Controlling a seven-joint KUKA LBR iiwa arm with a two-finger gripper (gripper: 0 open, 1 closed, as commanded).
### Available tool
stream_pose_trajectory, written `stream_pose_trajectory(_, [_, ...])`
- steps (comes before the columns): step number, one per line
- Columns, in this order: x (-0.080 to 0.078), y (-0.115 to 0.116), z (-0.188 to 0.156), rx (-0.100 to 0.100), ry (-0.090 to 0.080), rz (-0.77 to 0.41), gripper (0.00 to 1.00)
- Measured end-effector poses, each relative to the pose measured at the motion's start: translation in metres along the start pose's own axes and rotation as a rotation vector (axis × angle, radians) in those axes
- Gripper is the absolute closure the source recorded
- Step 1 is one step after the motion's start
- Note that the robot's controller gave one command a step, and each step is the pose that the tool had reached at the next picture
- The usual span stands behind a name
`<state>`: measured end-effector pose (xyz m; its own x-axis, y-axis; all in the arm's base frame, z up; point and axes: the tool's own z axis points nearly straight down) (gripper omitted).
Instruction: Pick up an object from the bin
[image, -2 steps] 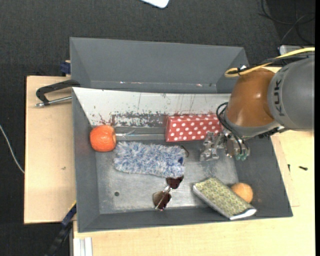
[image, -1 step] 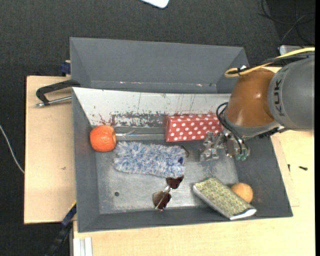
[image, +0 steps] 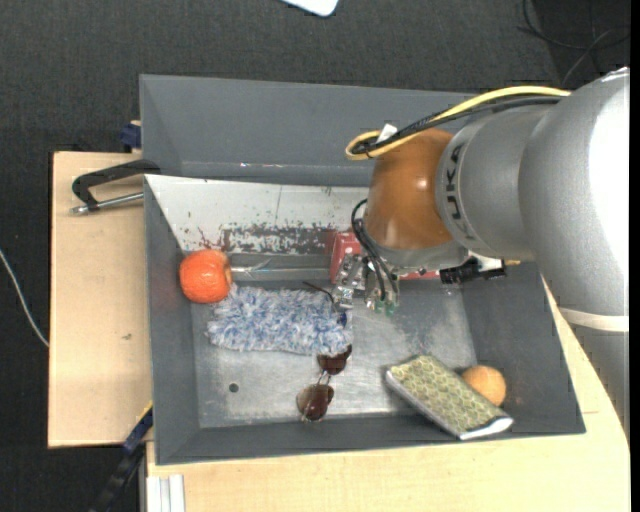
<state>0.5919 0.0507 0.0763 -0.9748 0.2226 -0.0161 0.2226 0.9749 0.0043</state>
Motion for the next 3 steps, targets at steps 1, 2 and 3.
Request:
stream_pose_trajectory(1, [0.0,0.0,0.0,0.0,0.0,0.0,1.0])
stream_pose_trajectory(2, [0.003,-0.001,0.0,-0.002,-0.004,-0.016,1.0])
stream_pose_trajectory(3, [-0.001,0.002,-0.061,0.001,0.012,-0.168,1.0])
